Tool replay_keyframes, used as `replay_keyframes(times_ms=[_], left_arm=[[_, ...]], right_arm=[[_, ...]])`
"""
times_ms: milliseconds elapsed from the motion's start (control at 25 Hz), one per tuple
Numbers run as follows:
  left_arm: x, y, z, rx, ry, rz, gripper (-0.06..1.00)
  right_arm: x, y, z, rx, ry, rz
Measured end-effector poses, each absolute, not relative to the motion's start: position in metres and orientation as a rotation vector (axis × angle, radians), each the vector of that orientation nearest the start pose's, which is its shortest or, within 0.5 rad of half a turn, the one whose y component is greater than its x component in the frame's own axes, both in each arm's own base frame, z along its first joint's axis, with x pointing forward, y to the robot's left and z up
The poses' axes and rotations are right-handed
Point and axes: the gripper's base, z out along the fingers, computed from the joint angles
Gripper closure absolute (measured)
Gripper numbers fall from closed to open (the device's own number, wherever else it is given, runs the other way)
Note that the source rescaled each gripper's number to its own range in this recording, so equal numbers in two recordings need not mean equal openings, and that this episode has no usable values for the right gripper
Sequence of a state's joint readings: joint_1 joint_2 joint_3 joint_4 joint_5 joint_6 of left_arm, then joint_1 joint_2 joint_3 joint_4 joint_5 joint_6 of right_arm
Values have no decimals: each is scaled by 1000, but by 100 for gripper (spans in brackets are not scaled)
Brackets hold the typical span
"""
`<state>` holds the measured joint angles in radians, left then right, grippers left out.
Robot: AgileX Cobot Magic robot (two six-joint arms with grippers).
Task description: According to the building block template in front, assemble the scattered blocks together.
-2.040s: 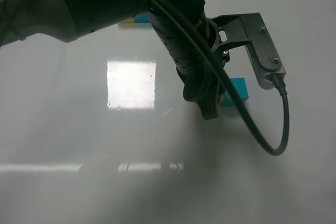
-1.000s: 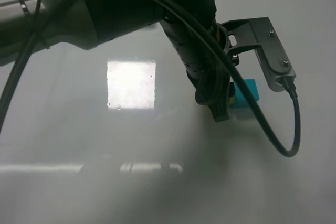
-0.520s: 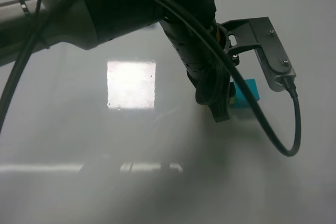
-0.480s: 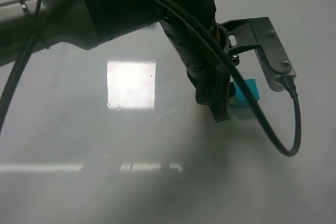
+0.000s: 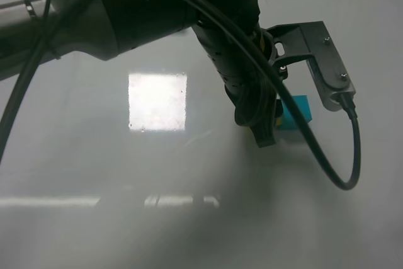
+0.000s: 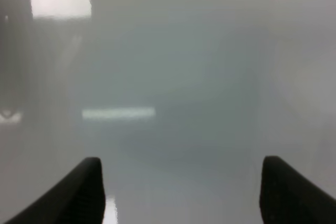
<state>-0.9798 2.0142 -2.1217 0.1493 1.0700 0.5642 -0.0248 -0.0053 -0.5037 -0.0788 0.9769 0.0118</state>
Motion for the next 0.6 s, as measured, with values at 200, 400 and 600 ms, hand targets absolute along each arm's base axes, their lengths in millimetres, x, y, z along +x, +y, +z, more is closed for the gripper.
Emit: replay_keyframes(times_ms=[200, 400, 600], left_arm=[[264, -374, 360, 1724, 1715, -6, 88], [265, -376, 359, 1726, 1717, -10, 88], [265, -376, 358, 1726, 1716, -10, 88]], right_arm=[[-3, -6, 285, 36, 1950, -101], [-3, -6, 285, 36, 1950, -101], [-3, -6, 285, 36, 1950, -101]])
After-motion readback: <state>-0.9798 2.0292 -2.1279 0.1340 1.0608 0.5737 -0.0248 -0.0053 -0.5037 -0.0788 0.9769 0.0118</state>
